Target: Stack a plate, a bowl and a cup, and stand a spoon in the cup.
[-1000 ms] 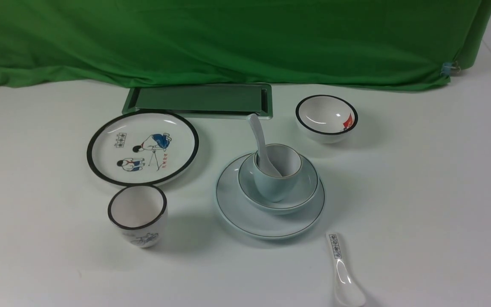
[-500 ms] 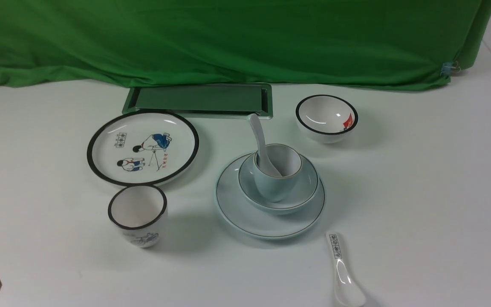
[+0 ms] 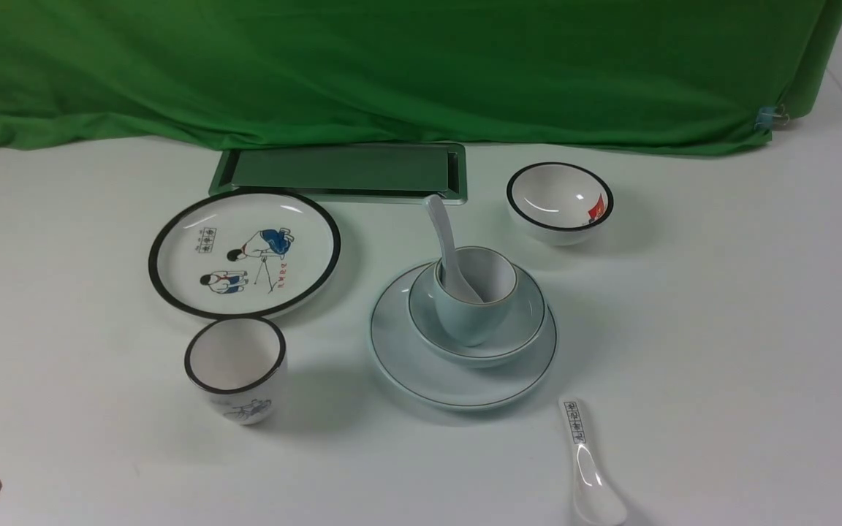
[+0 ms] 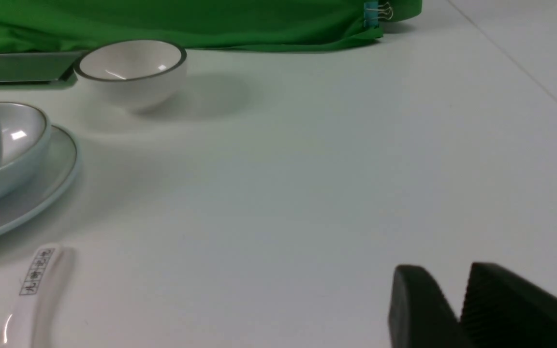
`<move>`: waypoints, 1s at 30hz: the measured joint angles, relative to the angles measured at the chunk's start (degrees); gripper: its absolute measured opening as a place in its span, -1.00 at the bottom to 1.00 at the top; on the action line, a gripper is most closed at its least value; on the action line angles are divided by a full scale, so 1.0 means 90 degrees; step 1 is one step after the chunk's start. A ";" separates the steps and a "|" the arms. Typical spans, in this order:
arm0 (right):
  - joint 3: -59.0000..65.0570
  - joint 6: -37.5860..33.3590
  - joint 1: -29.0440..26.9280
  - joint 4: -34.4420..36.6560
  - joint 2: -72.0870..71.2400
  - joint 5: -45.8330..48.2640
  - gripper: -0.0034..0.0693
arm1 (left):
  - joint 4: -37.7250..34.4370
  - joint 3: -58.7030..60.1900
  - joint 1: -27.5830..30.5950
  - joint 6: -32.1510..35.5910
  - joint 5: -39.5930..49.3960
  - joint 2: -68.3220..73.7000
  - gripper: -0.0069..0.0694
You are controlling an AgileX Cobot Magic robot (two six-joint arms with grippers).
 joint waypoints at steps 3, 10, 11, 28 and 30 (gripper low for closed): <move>0.0000 0.0000 0.0000 0.0000 0.0000 0.0000 -0.33 | 0.0000 0.0000 0.0000 0.0000 0.0000 0.0000 -0.90; 0.0000 0.0000 0.0000 0.0000 0.0000 0.0000 -0.28 | 0.0007 0.0000 0.0000 0.0000 0.0000 0.0000 -0.90; 0.0000 0.0000 0.0000 0.0000 0.0000 0.0000 -0.27 | 0.0009 0.0000 0.0000 0.0000 0.0000 0.0000 -0.90; 0.0000 0.0000 0.0000 0.0000 0.0000 0.0007 -0.25 | 0.0014 0.0000 0.0000 0.0002 0.0000 0.0000 -0.90; 0.0000 0.0000 0.0000 0.0000 0.0000 0.0007 -0.25 | 0.0014 0.0000 0.0000 0.0002 0.0000 0.0000 -0.90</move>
